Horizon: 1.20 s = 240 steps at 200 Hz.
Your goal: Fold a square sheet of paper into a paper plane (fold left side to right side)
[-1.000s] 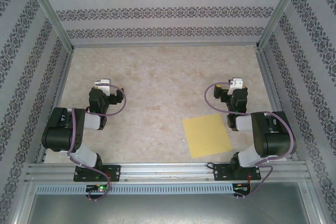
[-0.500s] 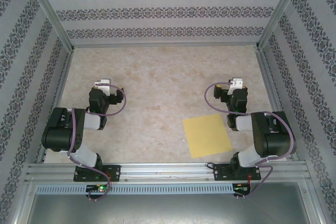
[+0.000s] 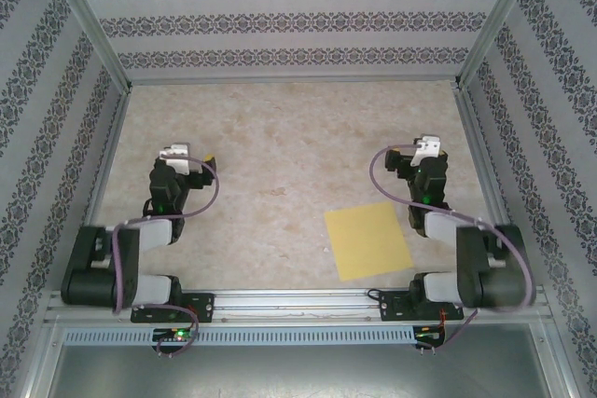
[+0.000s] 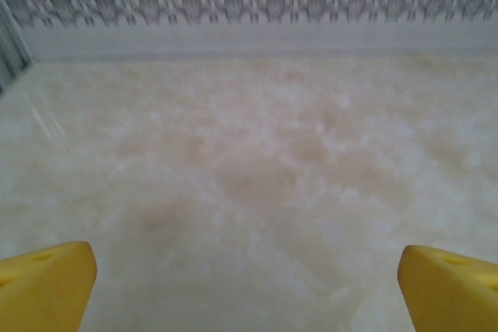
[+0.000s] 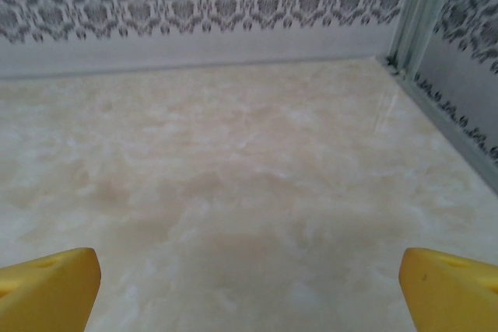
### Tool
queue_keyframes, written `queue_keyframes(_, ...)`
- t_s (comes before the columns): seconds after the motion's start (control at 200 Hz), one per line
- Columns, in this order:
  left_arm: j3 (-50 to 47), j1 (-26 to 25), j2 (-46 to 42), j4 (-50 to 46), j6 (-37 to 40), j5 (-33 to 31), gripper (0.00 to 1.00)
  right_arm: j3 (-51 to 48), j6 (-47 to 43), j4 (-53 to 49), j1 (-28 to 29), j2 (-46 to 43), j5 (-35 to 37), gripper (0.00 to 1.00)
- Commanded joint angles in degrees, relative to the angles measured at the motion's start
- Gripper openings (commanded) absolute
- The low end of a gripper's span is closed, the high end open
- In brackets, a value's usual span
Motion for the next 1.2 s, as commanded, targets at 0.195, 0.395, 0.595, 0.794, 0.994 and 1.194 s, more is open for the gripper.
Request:
queue_keyframes(0.195, 9.1, 0.8, -18.1, -34.4, -23.8, 4.5, 1.0, 14.6, 19.3, -50.9, -0.5, -18.1, -13.8, 0.98)
queue_keyframes(0.395, 11.3, -2.0, -20.2, -45.8, -34.0, 16.7, 1.0, 14.9, 27.9, -70.5, 0.1, -22.0, -33.4, 0.88)
queue_keyframes(0.595, 9.1, -13.5, -19.8, -45.7, -38.3, 14.2, 1.0, 9.2, 33.3, -76.4, 10.2, -24.2, -37.6, 0.75)
queue_keyframes(0.794, 8.7, -21.2, -13.7, -39.1, -39.6, 10.3, 1.0, 4.2, 37.2, -72.3, 22.0, -21.3, -33.0, 0.75)
queue_keyframes(0.994, 9.6, -22.4, -10.1, -35.8, -40.1, 8.4, 1.0, 5.3, 37.1, -65.8, 28.2, -12.4, -29.4, 0.76)
queue_keyframes(1.194, 9.5, -22.4, -10.7, -36.6, -39.4, 5.2, 1.0, 6.0, 39.1, -57.2, 31.2, -3.8, -27.5, 0.76)
